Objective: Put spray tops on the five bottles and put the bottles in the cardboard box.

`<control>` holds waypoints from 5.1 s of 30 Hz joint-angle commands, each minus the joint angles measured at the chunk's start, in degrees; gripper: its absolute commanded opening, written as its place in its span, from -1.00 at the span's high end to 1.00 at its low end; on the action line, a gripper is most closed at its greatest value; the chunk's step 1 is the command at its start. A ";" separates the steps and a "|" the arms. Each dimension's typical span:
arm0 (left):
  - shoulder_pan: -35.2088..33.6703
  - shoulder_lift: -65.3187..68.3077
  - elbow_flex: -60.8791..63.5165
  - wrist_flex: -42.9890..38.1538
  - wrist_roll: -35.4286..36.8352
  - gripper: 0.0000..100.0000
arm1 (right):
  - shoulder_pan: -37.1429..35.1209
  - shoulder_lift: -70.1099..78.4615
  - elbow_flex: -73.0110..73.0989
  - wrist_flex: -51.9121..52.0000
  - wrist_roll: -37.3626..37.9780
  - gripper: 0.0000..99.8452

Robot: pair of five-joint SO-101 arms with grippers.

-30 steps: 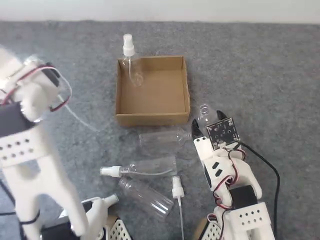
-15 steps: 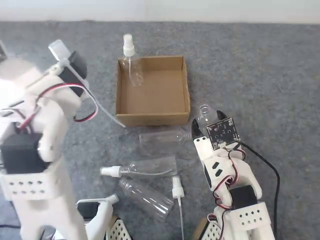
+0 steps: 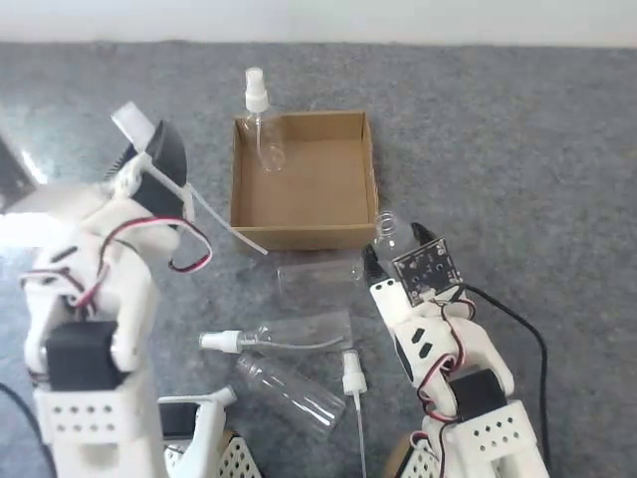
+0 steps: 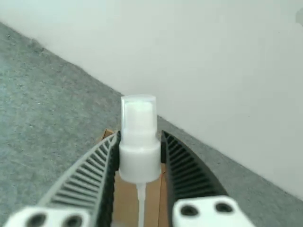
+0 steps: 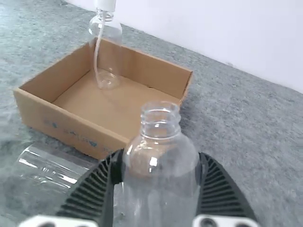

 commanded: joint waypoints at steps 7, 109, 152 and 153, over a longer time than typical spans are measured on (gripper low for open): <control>0.26 -11.16 11.12 -9.58 2.20 0.98 | -5.23 -1.19 -0.44 -1.27 0.18 0.78; 27.69 -13.98 30.81 -17.58 -11.60 0.98 | -14.29 -1.27 1.05 -4.62 4.13 0.78; 22.24 -14.51 30.81 -14.42 -15.56 0.56 | -14.20 -16.75 4.04 2.33 4.13 0.78; 21.89 -14.51 30.64 -14.42 -15.56 0.56 | -14.20 -17.27 4.22 2.51 4.22 0.78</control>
